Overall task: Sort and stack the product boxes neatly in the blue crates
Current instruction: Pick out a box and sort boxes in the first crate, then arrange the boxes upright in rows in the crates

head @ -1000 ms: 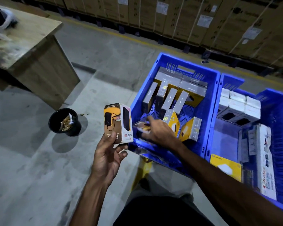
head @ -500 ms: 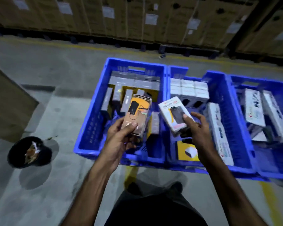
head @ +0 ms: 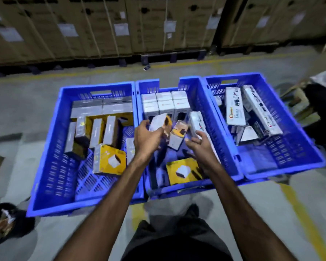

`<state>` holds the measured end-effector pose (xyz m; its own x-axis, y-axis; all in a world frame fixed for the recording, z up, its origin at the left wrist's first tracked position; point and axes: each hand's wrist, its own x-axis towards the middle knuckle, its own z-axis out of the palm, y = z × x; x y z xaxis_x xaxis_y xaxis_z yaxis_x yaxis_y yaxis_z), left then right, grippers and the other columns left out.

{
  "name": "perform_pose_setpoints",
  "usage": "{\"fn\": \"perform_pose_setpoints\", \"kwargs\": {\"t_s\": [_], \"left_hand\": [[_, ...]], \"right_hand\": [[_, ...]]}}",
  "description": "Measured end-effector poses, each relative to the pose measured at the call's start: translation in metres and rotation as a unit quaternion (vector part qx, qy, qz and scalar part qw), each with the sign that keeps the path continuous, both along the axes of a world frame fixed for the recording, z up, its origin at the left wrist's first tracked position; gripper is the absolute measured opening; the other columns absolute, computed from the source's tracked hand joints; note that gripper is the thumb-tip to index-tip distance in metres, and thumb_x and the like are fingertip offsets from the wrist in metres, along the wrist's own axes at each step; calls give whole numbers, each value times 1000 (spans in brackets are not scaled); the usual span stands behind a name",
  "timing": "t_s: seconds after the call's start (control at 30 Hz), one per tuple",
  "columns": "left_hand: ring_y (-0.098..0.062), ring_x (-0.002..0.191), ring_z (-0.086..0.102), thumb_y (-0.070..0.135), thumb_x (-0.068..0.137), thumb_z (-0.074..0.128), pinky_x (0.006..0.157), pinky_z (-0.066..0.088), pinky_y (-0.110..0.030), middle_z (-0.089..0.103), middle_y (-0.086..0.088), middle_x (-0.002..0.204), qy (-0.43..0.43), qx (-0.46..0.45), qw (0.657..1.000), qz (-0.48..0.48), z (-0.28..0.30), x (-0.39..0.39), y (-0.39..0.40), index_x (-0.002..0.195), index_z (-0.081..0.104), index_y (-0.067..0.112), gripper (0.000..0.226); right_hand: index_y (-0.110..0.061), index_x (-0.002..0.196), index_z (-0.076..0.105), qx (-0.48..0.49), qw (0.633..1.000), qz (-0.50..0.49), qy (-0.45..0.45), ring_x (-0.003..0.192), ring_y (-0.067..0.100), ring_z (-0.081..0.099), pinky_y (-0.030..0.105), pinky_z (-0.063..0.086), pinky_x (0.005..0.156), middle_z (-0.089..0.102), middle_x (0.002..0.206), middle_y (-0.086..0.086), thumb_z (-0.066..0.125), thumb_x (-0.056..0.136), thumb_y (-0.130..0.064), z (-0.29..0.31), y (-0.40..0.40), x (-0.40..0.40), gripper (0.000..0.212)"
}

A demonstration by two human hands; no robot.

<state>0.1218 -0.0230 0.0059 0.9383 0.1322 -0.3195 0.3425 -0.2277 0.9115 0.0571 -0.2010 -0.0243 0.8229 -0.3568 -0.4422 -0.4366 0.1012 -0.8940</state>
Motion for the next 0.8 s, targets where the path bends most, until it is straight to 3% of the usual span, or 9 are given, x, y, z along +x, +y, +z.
{"fn": "perform_pose_setpoints", "kwargs": {"t_s": [0.07,0.17,0.27,0.33,0.5,0.57,0.7,0.8], "left_hand": [[-27,90,75,59,61,71,70,64,-54,67,9,106,-27,41,999,10,-21,-5,-6,112,65,34,57],[-26,88,76,61,65,72,75,63,-57,76,5,102,-10,35,998,-41,-46,-25,-27,106,70,29,52],[-23,77,75,51,71,74,71,61,-43,76,7,82,5,-9,994,-105,-42,-54,-65,88,74,37,22],[-20,72,74,36,84,78,65,56,-36,74,8,79,-18,-8,992,-127,-35,-67,-91,86,74,31,6],[-32,73,74,24,95,73,57,56,-35,73,8,83,-52,-15,990,-131,-17,-91,-165,92,74,27,4],[-35,72,73,28,92,72,60,57,-43,73,8,82,-68,-17,989,-131,-14,-95,-196,92,75,28,3],[-28,74,73,24,95,72,65,58,-42,75,7,85,-88,-5,987,-138,-10,-94,-249,94,75,28,5],[-25,70,74,14,97,72,63,56,-34,75,3,85,-85,-3,990,-112,-2,-91,-277,96,75,21,7]], "right_hand": [[-24,148,44,-37,999,13,-8,111,23,66,40,58,81,61,133,8,72,99,-23,0,-13,-10,56],[-17,139,54,-39,999,23,-10,102,27,73,44,58,82,71,116,8,69,101,-22,4,-37,-30,40],[-18,116,68,-22,999,20,-29,85,25,74,36,55,70,74,107,14,67,101,-15,15,-71,-48,15],[-19,107,70,-13,999,37,-35,82,23,76,32,55,69,76,105,14,66,101,-14,23,-95,-55,9],[-16,106,71,-55,993,90,-45,77,15,76,25,57,67,79,99,10,66,101,-12,37,-172,-66,8],[-19,104,71,-71,990,108,-47,81,18,78,28,58,70,79,98,7,66,101,-13,36,-207,-68,8],[-18,103,72,-93,988,119,-39,82,24,79,37,58,72,79,97,10,66,101,-15,22,-267,-69,6],[-21,99,71,-99,984,143,-34,77,17,78,33,55,68,79,95,6,66,102,-14,15,-301,-62,9]]}}
